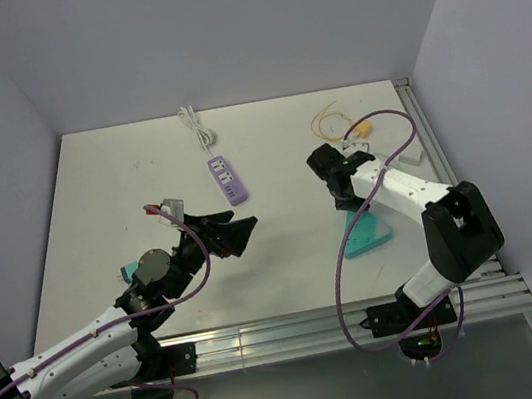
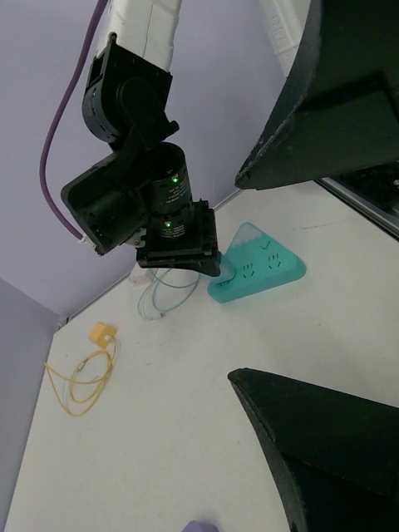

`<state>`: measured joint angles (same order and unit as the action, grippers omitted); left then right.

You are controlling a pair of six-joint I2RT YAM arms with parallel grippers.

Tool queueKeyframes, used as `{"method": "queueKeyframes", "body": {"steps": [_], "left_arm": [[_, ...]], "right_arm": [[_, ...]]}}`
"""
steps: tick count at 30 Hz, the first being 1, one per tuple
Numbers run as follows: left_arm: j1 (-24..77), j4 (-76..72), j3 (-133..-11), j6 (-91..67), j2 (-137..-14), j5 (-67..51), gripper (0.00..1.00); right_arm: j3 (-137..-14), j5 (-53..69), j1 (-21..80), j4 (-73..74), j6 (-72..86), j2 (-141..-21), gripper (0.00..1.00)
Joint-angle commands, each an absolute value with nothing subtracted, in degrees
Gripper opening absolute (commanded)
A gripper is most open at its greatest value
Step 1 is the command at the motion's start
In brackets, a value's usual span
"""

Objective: Insert the plug

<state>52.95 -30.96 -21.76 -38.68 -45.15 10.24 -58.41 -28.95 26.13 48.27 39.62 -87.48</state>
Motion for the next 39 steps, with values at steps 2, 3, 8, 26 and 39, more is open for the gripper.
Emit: {"method": "queueKeyframes", "body": {"steps": [2,3,8,26,39], "left_arm": [[52.56,-33.05,-21.18,-39.20,-44.30,8.79,0.94],[52.47,-33.05,-21.18,-39.20,-44.30,8.70,0.94],[52.38,-32.70,-21.09,-39.29,-44.12,8.70,0.94],[52.03,-29.62,-23.20,-39.81,-44.82,7.74,0.94],[51.77,-24.70,-24.52,-42.80,-45.18,9.75,0.94]], "right_arm": [[-53.53,-21.97,27.33,47.02,44.82,-91.05,0.00],[-53.00,-22.15,28.29,46.85,45.87,-91.75,0.00],[-49.05,-19.61,30.32,43.96,48.69,-93.34,0.00],[-54.05,-22.06,30.85,43.25,44.92,-89.30,0.23],[-54.41,-21.27,31.55,42.80,42.10,-80.95,0.91]]}}
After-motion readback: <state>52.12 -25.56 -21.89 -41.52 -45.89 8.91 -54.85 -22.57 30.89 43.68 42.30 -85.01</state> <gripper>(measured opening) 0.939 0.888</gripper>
